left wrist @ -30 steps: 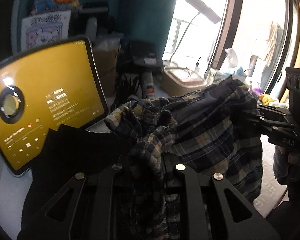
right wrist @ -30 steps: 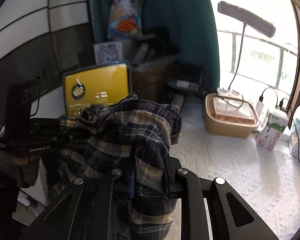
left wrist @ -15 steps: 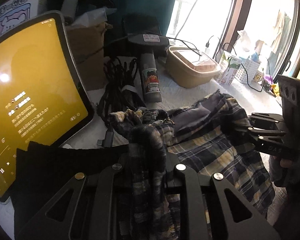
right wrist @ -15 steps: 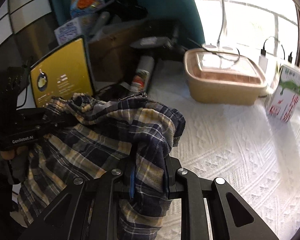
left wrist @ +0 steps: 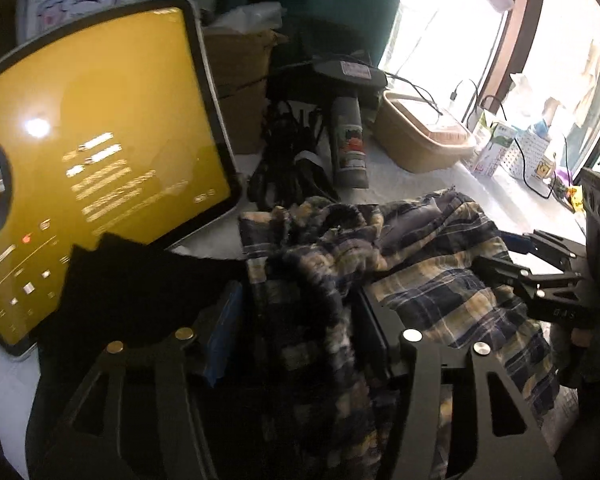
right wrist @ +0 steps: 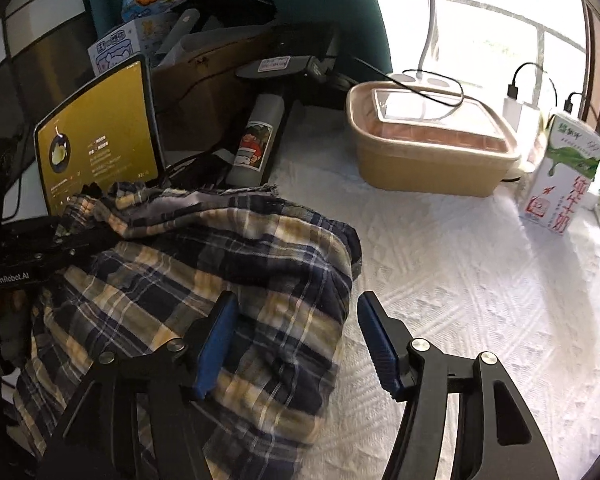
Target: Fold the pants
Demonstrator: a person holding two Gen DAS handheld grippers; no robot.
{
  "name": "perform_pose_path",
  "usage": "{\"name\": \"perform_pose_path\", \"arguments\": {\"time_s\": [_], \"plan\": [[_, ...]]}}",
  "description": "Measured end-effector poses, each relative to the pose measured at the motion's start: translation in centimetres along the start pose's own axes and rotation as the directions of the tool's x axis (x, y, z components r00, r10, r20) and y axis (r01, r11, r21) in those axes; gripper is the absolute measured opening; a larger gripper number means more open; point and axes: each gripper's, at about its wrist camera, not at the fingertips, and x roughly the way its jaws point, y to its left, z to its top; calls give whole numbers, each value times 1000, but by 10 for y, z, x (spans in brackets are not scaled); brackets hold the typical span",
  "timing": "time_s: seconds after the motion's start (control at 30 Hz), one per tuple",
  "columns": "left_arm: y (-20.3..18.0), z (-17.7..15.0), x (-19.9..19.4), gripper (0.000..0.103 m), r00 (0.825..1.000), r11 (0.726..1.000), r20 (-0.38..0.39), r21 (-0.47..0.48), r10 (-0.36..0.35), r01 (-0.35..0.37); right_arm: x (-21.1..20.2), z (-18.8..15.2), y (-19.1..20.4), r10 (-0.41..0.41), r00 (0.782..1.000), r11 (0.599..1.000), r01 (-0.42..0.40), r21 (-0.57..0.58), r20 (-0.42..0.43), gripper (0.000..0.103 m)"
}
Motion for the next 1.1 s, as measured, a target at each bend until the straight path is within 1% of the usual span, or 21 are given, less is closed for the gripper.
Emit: {"name": "perform_pose_path", "arguments": {"time_s": [0.07,0.17,0.23,0.4,0.57,0.67,0.8,0.9,1.0,1.1], "plan": [[0,-4,-8,57,1000,1000,16,-1,9,-9,-6,-4,3,-14,1000,1000,14,-6,0,67],[3,-15,-13,67,999,999,15,-16,30,-30,-16,-9,8,-29,1000,1000,30,-8,4,75],[7,-22,-15,71,999,999,10,-35,41,-40,-22,-13,12,-41,999,999,41,-13,7,82],[8,-37,-27,73,998,997,24,-63,52,-51,-41,-25,19,-71,997,997,71,-17,15,83],[6,-46,-36,74,996,996,40,-51,75,-73,-59,-37,26,-94,995,995,95,-15,27,84],[0,-51,-49,74,994,996,69,-35,85,-83,-72,-45,29,-108,993,994,108,-11,38,84],[-18,-61,-70,74,991,998,122,-15,59,-57,-89,-55,32,-127,990,992,127,0,54,84],[-36,-70,-86,76,987,1000,160,-1,21,-22,-103,-64,32,-145,987,989,145,6,64,84],[-50,-76,-97,80,983,1000,184,5,-10,10,-117,-72,33,-165,984,986,164,12,74,84],[-66,-82,-106,81,980,999,193,26,-40,35,-133,-82,32,-185,979,983,184,23,87,84]]}}
